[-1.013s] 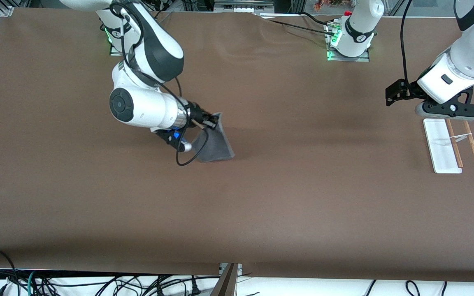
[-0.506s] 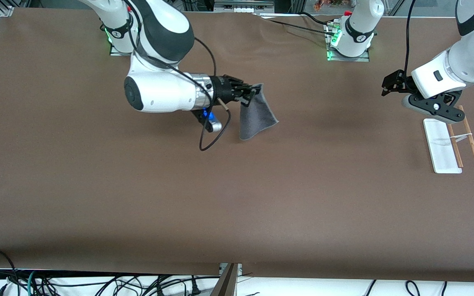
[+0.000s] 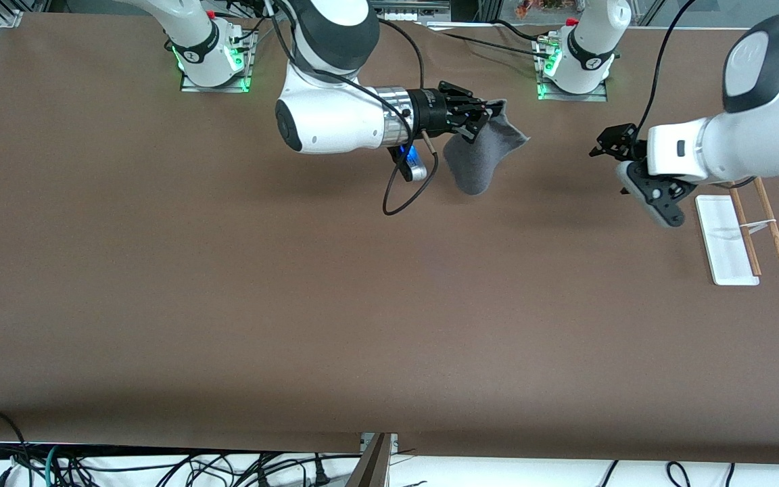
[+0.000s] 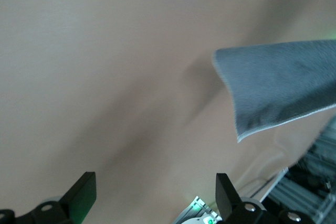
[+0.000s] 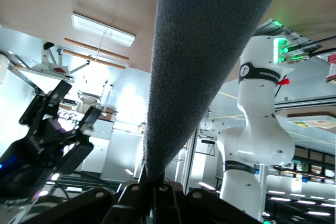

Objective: Pass towel and hang on rack
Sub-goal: 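Hold the towel with the right gripper while the left gripper grasps it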

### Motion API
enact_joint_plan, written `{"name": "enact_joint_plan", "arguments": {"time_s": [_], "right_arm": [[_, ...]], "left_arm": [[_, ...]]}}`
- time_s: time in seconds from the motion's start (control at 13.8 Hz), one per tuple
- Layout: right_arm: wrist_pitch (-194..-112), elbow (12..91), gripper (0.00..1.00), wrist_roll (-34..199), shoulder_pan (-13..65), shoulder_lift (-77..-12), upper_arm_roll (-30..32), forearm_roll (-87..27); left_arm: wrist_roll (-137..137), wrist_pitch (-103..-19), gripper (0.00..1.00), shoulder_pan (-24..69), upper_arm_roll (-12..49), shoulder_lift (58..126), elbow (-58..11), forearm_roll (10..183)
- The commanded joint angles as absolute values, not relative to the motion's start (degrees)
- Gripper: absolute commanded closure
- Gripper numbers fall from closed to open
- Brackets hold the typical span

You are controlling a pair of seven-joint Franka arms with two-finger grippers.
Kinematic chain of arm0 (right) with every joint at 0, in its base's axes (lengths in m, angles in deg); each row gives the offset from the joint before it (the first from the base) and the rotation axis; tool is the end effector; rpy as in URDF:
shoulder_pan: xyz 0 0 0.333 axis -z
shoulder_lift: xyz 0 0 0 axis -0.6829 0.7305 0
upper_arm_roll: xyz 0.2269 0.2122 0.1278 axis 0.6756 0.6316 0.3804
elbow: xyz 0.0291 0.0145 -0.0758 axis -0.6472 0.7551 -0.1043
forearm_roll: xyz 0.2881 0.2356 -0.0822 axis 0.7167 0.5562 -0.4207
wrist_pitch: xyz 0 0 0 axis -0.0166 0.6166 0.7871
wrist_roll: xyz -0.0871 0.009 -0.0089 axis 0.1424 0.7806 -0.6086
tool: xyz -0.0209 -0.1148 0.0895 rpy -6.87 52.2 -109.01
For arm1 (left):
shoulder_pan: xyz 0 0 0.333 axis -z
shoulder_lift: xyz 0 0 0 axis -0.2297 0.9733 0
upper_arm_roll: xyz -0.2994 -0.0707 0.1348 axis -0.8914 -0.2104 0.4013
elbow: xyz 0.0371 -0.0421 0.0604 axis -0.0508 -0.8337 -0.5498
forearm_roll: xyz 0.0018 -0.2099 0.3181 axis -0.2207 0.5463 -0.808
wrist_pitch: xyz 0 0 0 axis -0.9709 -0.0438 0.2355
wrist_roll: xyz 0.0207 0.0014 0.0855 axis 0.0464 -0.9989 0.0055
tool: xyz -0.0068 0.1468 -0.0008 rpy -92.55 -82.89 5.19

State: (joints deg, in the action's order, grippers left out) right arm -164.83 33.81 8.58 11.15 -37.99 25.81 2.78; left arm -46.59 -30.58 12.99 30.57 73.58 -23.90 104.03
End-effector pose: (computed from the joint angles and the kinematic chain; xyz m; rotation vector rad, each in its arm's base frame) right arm 0.4669 0.5909 0.4767 -1.8050 1.0446 1.1012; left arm 0.5291 -0.0972 0.4637 2.5267 -1.0259 -0.3510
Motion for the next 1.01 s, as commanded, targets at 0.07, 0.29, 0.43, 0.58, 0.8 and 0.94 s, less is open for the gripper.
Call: {"name": "enact_joint_plan", "arguments": {"time_s": [0.07,0.29,0.43,0.58,0.8,0.94], "right_arm": [[-169.17,31.68,1.00,3.85,9.24,-36.79,25.72,4.15],[-169.53,30.36,1.00,3.58,8.71,-36.79,25.64,3.71],[-169.62,30.10,1.00,3.49,8.71,-36.79,25.64,3.71],[-169.70,30.10,1.00,3.49,8.71,-36.79,25.64,3.62],[-170.93,30.10,1.00,3.40,8.62,-36.97,25.64,3.62],[-171.11,30.10,1.00,3.40,8.44,-36.97,25.64,3.62]], "left_arm": [[-62.02,-30.13,0.00,11.44,30.21,72.58,-30.19,110.68],[-65.93,-31.52,0.00,11.78,29.86,72.40,-33.44,114.82],[-69.94,-35.82,0.00,11.61,25.14,71.88,-34.69,115.27],[-73.82,-37.24,0.00,11.78,23.97,71.96,-34.69,115.27],[-79.98,-38.39,0.00,12.14,21.96,72.05,-35.83,117.02],[-80.52,-38.48,0.02,12.14,20.37,71.44,-36.09,117.29]]}}
